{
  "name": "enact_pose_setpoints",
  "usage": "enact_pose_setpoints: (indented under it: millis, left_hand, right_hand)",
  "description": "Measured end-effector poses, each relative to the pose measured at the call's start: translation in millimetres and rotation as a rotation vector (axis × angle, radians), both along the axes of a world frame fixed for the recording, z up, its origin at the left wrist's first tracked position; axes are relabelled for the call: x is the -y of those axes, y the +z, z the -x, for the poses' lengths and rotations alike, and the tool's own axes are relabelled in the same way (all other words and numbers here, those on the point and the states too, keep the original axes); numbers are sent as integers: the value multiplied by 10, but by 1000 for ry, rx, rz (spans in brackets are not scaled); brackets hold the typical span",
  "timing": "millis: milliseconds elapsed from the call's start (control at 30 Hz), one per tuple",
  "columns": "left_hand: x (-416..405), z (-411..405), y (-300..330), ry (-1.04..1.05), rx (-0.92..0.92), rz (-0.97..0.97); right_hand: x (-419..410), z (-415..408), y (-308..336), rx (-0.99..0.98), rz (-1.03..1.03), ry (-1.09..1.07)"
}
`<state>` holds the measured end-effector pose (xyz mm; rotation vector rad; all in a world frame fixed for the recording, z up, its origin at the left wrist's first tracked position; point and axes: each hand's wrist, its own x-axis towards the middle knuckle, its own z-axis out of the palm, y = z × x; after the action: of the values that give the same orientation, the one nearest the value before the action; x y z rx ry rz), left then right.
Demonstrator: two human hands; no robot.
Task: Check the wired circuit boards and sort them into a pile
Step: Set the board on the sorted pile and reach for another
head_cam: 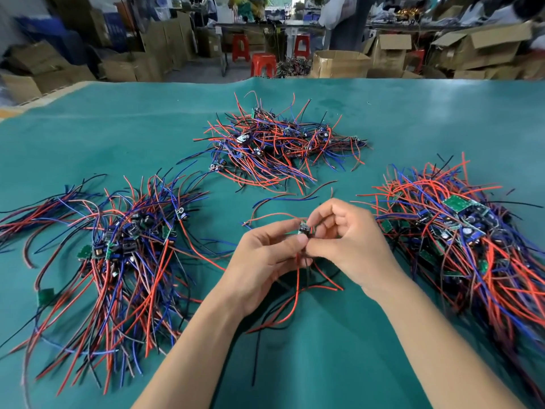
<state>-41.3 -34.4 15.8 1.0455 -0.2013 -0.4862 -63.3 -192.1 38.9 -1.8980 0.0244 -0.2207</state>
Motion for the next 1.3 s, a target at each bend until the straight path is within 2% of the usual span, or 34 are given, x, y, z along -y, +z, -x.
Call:
enact_pose_setpoints:
  millis: [100,233,433,533,900,1000,1100,1200,1300]
  left_hand:
    - [0,-7,-32,19,2,3]
    - [24,0,-76,-1,137,-119]
    - [40,-5,-104,29,294,-281]
    - [46,1,-88,24,359,-335]
    - [57,24,-83,-21,316,-341]
    - [38,4,-76,-38,311,-321]
    - [21,-23,-77,-36,271,-286]
    - [17,-41,-84,-50,238,-261]
    - [24,-46,-94,-87,228,-263]
  right_hand:
    - [58,-18,7,-49,-149,3]
    - [57,-24,-18,-13,-95,-35]
    - [46,-32,14,-57,-197,7]
    - [51,-35,4,-67,-106,10]
    - [120,-30,9,-106,-159,96]
    - [134,-22,-16,-142,-295,147]
    - [97,-42,-39,-109,-441,56]
    - [76,-74,-52,-10,-330,-106]
    - [162,-117,-44,71,-403,-255]
